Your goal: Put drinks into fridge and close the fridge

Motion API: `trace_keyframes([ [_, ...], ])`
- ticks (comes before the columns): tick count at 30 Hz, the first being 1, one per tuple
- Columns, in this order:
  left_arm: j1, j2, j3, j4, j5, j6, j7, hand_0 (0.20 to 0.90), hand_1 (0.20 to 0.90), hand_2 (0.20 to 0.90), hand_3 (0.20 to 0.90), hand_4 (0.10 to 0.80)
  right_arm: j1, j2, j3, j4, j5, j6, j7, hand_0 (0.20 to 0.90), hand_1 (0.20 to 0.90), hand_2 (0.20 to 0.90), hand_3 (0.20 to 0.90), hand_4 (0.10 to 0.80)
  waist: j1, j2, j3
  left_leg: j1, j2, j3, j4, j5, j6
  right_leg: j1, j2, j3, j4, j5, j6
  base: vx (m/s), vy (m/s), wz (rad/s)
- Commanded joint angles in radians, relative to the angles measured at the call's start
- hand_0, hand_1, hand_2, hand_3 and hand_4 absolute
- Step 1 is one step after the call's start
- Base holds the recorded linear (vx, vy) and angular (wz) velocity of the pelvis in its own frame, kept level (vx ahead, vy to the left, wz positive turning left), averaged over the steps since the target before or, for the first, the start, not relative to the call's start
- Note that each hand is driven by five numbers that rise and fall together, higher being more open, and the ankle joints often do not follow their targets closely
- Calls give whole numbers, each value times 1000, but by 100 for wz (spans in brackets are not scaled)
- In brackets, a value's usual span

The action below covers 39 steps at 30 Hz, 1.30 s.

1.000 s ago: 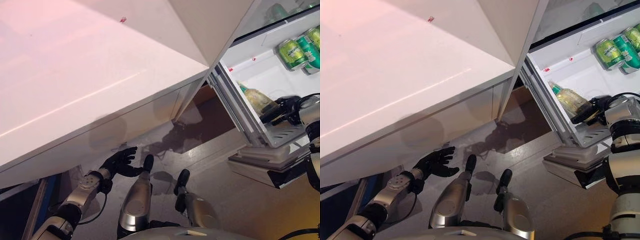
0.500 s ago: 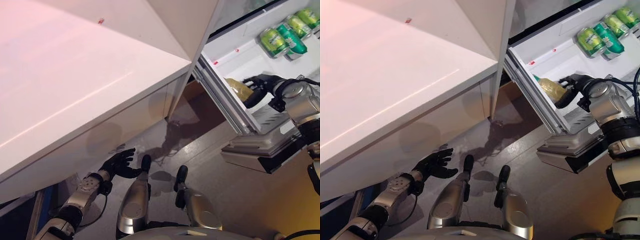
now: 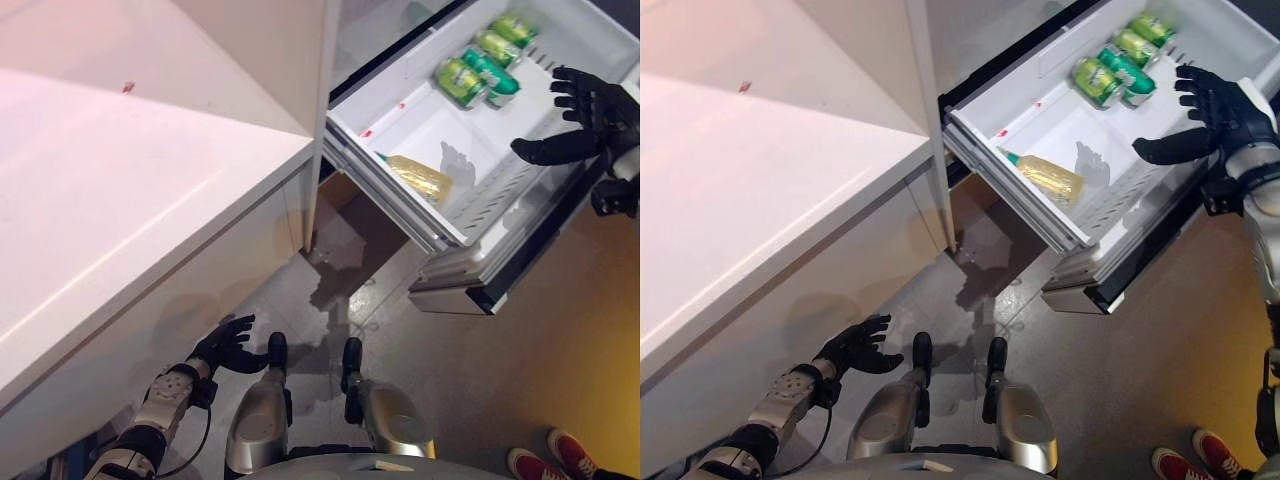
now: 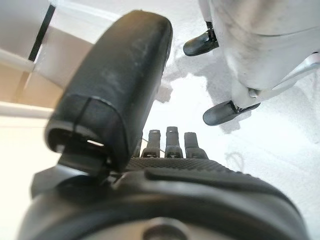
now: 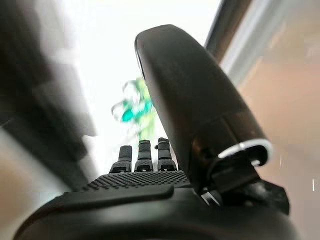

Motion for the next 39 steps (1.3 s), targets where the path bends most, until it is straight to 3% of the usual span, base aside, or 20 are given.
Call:
trace_keyframes([
  [1,83,-40,-26,60,50,-30,-1,900,900,900,900,800,62,21,-97,-43,84,-217,-185,900,900,900,900,800,-25,30,-258,-11,-52,24,82,-173,64,-36,46,33,82,-71,47,75,-12,-20],
  [5,85,-57,-54,71,68,-11,5,900,900,900,900,800,105,175,-108,-55,326,-368,-233,900,900,900,900,800,-33,49,-266,1,-49,29,104,-193,76,-32,41,44,130,-105,40,55,-15,-20],
  [11,82,-61,-113,88,89,15,3,900,900,900,900,800,98,296,-111,41,553,-448,-258,900,900,900,900,800,-24,64,-260,5,-61,12,174,-235,92,-28,21,44,196,-135,33,66,-45,0],
  [18,71,-66,-164,60,70,48,22,900,900,900,900,800,13,291,-80,179,729,-422,-170,900,900,900,900,800,11,75,-205,-79,-74,-15,376,-319,100,-52,-10,11,299,-185,-6,19,-27,12],
  [23,68,-66,-154,39,31,56,69,900,900,900,900,800,-64,288,-40,225,796,-408,-141,900,900,900,900,800,36,84,-137,-176,-97,-45,507,-357,116,-129,-25,-3,433,-223,-36,-52,33,10],
  [32,55,-61,-140,-15,-39,52,133,900,900,900,900,800,-194,291,34,253,835,-418,-172,900,900,900,900,800,79,112,-29,-336,-133,-74,656,-372,130,-304,-46,-34,663,-284,-76,-78,57,9],
  [39,59,-71,-149,-22,-63,25,133,900,900,900,900,800,-277,297,109,290,829,-401,-105,900,900,900,900,800,112,135,6,-379,-154,-94,656,-342,127,-358,-59,-50,722,-300,-91,-15,66,5],
])
